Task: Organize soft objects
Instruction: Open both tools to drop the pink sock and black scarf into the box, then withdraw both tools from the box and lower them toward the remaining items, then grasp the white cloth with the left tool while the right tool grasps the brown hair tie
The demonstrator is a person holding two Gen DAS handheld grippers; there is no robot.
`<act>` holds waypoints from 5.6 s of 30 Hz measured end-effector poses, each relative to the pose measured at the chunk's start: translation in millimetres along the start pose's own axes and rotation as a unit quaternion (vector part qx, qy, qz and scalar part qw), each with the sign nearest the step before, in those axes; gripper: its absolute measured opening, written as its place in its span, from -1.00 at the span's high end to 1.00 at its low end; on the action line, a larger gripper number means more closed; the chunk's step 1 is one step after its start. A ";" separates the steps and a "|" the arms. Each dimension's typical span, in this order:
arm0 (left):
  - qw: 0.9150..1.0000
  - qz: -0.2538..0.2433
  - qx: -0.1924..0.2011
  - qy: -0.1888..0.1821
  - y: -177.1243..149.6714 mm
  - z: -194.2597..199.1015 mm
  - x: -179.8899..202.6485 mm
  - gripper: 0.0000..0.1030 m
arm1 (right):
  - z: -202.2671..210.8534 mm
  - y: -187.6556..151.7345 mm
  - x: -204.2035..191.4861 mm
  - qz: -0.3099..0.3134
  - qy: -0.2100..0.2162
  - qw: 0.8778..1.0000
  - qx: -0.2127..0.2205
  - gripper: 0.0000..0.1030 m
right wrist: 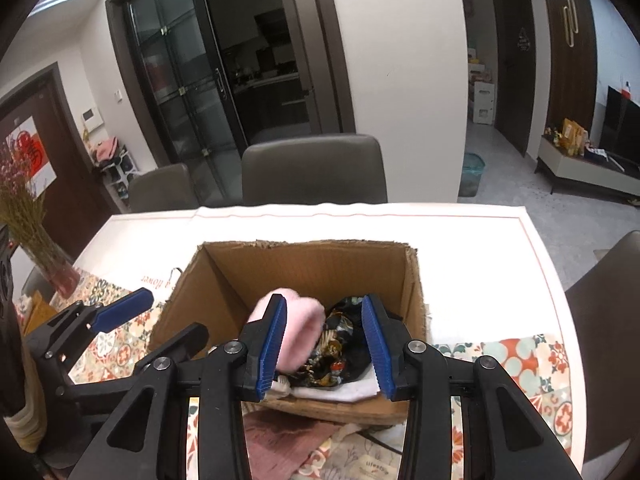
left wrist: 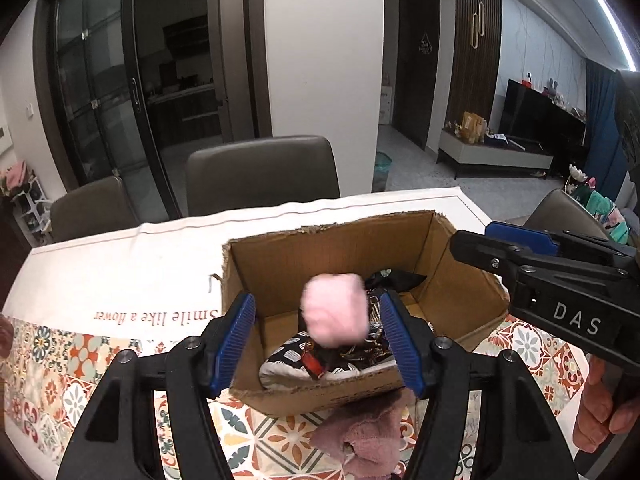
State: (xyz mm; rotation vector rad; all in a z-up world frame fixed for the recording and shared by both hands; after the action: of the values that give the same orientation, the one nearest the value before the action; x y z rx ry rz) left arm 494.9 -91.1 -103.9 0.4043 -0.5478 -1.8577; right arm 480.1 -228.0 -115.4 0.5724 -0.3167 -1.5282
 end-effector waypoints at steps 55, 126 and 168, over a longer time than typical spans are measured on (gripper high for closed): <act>0.998 0.028 0.011 0.049 -174.1 75.9 -11.7 -0.26 | 29.7 -155.6 -62.9 0.063 0.005 0.998 -0.028 -0.11; 0.995 -0.016 -0.088 -0.034 -257.9 -68.6 3.5 -0.10 | -114.3 -217.7 -65.2 0.125 0.005 0.984 -0.130 -0.11; 0.998 0.023 -0.041 -0.050 -217.2 20.8 23.4 0.84 | -20.0 -210.5 -52.0 0.050 0.042 0.994 -0.089 0.69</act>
State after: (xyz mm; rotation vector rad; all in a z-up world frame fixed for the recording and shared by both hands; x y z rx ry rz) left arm 306.1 -46.6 -206.5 0.2441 -0.5421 -1.8572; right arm 311.2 -162.7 -236.3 0.4705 -0.1403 -1.4154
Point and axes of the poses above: each gripper's, at about its wrist camera, not at the fingertips, and z roughly against the way its jaws point, x to its right, y to its top, the point moved 7 cm from there along -z, roughly the way its jaws point, and after that the axes turned 15 degrees about -x, right-handed, at the moved point
